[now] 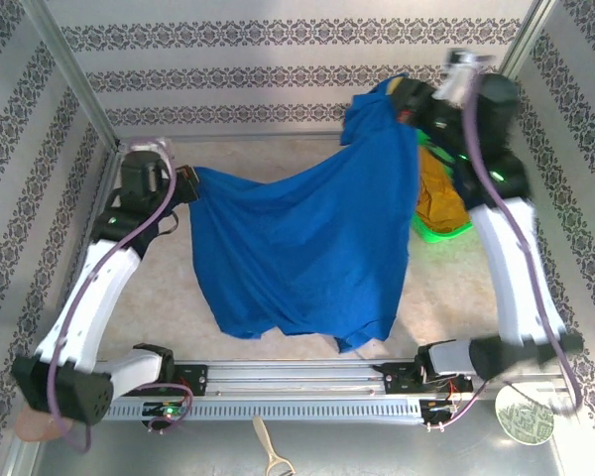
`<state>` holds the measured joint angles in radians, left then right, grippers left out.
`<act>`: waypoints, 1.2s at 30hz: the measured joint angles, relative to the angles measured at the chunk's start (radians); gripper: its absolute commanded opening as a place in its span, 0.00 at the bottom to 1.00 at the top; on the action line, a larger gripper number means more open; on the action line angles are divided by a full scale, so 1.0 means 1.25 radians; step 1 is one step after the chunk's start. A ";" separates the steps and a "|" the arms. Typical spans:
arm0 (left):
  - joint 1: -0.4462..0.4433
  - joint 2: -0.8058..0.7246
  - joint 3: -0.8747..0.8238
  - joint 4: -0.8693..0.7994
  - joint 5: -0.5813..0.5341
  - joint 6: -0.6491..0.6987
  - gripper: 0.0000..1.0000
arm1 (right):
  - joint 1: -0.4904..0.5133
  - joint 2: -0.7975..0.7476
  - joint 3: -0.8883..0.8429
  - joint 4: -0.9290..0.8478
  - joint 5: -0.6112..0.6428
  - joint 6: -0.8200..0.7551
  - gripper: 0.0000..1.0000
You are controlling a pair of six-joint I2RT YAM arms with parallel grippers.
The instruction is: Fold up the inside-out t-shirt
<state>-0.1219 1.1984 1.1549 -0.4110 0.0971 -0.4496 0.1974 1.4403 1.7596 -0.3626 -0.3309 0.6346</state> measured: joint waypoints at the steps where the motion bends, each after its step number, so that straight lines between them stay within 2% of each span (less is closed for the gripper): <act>1: 0.019 0.041 -0.025 0.017 0.004 0.000 0.00 | 0.015 0.064 0.002 0.002 0.011 -0.019 0.00; 4: 0.064 0.154 -0.053 0.057 0.016 -0.002 0.00 | 0.050 0.249 0.049 -0.004 0.032 -0.061 0.00; 7: 0.100 0.254 -0.046 0.112 0.031 -0.002 0.00 | 0.071 0.444 0.186 -0.025 0.040 -0.087 0.00; 8: 0.112 0.289 -0.035 0.126 0.035 -0.002 0.00 | 0.077 0.513 0.259 -0.041 0.040 -0.096 0.13; 9: 0.121 0.319 -0.021 0.133 0.040 -0.002 0.00 | 0.081 0.572 0.330 -0.059 0.040 -0.102 0.36; 10: 0.132 0.353 0.000 0.142 0.044 -0.002 0.10 | 0.085 0.640 0.424 -0.082 0.040 -0.111 0.59; 11: 0.142 0.381 0.022 0.146 0.049 -0.002 0.31 | 0.087 0.699 0.516 -0.107 0.040 -0.117 0.72; 13: 0.163 0.428 0.068 0.151 0.058 -0.002 0.58 | 0.096 0.793 0.684 -0.155 0.043 -0.131 0.81; 14: 0.174 0.446 0.091 0.151 0.064 -0.002 0.71 | 0.101 0.816 0.738 -0.183 0.046 -0.137 0.81; 16: 0.192 0.463 0.126 0.151 0.075 -0.002 0.94 | 0.109 0.811 0.764 -0.228 0.053 -0.153 0.81; 17: 0.200 0.464 0.137 0.151 0.081 -0.002 1.00 | 0.116 0.786 0.741 -0.242 0.064 -0.158 0.81; 18: 0.205 0.462 0.142 0.151 0.086 -0.002 1.00 | 0.123 0.745 0.683 -0.237 0.070 -0.162 0.81; 23: 0.213 0.419 0.104 0.169 0.138 -0.005 0.99 | 0.188 0.381 0.099 -0.101 0.116 -0.145 0.79; 26: 0.205 0.398 0.037 0.199 0.185 -0.020 1.00 | 0.223 0.229 -0.192 0.011 0.124 -0.092 0.78; 29: 0.182 0.424 -0.006 0.217 0.224 -0.035 1.00 | 0.230 0.164 -0.420 0.117 0.141 -0.023 0.74; 32: 0.154 0.500 -0.008 0.239 0.259 -0.052 1.00 | 0.229 0.162 -0.600 0.197 0.173 0.044 0.71; 36: 0.140 0.571 -0.001 0.253 0.277 -0.068 1.00 | 0.215 0.164 -0.725 0.241 0.204 0.112 0.70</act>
<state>0.0536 1.9125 1.1538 -0.0948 0.4438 -0.5350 0.4660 1.6455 0.8528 -0.0616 -0.0757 0.7742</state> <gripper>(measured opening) 0.994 0.701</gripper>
